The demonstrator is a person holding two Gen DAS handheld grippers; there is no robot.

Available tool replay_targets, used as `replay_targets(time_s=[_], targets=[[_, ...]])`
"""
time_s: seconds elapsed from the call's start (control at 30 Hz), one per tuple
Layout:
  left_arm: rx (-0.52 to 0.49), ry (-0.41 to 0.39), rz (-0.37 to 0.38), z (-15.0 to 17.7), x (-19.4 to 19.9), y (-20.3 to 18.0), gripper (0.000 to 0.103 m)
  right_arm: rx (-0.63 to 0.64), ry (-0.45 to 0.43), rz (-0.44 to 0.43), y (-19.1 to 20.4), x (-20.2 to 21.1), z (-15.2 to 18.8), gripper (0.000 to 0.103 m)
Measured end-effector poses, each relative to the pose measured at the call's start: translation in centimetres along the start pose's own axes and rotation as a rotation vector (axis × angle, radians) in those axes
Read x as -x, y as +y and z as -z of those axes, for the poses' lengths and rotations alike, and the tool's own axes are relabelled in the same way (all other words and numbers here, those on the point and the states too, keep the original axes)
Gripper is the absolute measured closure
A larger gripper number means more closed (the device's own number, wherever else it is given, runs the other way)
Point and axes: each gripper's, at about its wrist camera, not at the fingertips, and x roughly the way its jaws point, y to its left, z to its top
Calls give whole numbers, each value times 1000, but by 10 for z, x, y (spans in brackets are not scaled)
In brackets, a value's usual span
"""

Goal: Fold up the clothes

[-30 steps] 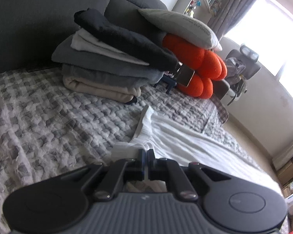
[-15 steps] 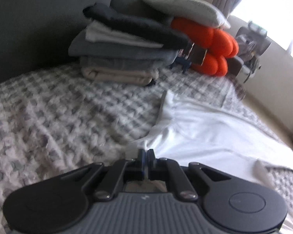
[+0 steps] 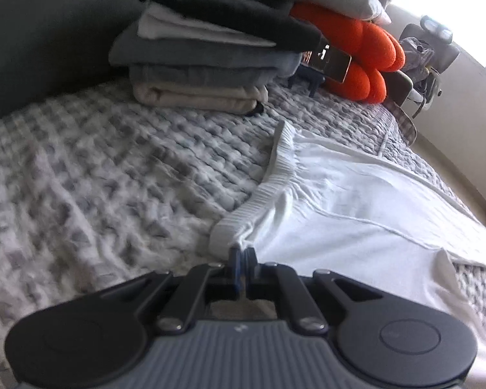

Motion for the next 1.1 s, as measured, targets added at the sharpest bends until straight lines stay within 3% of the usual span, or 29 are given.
replay_targets(time_s=[0.07, 0.23, 0.27, 0.37, 0.43, 0.6, 0.93, 1.03, 1.1], targets=[[32, 3, 23, -10, 1, -1, 100, -19, 25, -22, 2, -15, -8, 102], [72, -35, 54, -19, 21, 7, 100, 64, -176, -172, 31, 32, -50, 102], [79, -19, 54, -14, 21, 10, 100, 54, -177, -184, 30, 40, -52, 102], [72, 44, 35, 6, 11, 18, 100, 35, -110, -147, 13, 47, -40, 102], [58, 82, 16, 17, 0, 22, 100, 0, -16, -90, -5, 43, -17, 102], [-11, 50, -8, 21, 2, 12, 100, -56, 191, 40, -33, 35, 35, 102], [-70, 37, -101, 25, 14, 13, 102, -21, 243, 52, -30, 43, 55, 102], [-58, 45, -102, 24, 11, 19, 102, -8, 248, 46, -34, 44, 55, 101], [-46, 65, -80, 24, 11, 21, 102, -2, 288, 64, -40, 38, 61, 95]])
